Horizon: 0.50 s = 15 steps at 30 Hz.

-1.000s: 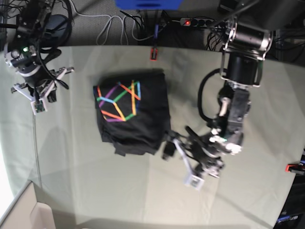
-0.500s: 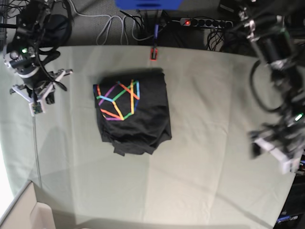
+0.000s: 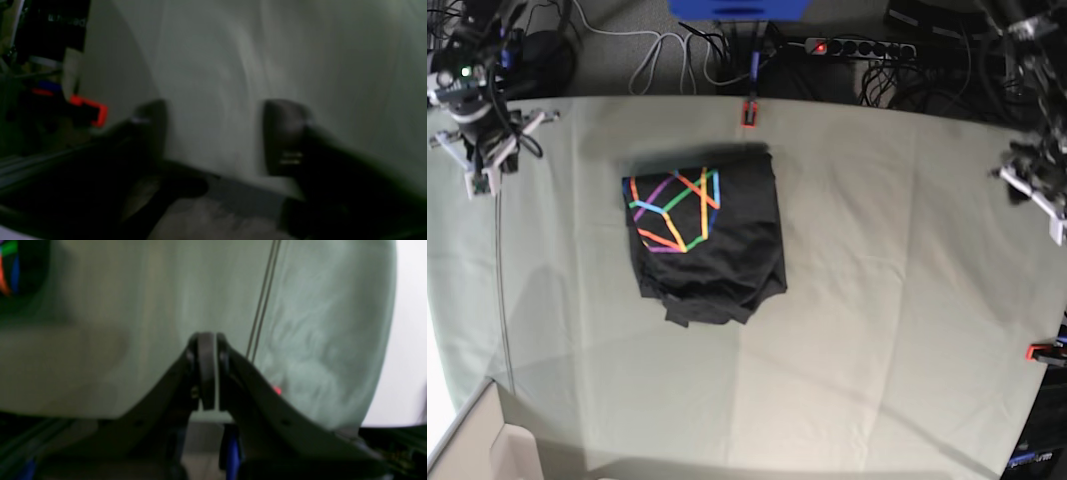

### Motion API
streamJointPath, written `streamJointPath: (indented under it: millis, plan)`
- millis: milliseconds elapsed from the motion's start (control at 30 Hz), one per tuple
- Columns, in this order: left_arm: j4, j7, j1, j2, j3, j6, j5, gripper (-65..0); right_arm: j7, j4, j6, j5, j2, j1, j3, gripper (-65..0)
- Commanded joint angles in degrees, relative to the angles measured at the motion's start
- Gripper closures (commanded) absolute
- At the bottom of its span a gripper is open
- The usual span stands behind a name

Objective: Layout the t-shirt on the table in an organized manner, then fold the t-shirt properly

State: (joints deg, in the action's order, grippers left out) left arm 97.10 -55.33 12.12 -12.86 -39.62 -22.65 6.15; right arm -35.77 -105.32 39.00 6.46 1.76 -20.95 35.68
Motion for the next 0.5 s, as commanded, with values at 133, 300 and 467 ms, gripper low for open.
streamJointPath:
  millis: [133, 300, 467]
  plan:
    - [4.9, 0.2, 6.0, 1.2, -1.0, 0.3, -0.6, -0.6, 0.8, -0.9, 1.0, -0.4, -0.5, -5.1, 0.3, 0.0]
    - [7.1, 0.8, 9.6, 5.8, -5.2, 0.3, -0.6, 0.0, 1.2, -0.9, 1.0, -1.1, 1.9, -8.5, 2.5, 0.0]
    - [4.7, 0.8, 12.5, 7.4, -6.1, 0.3, -0.6, -0.1, 1.3, -0.9, 1.0, -5.4, 2.6, -12.0, 3.3, 0.0]
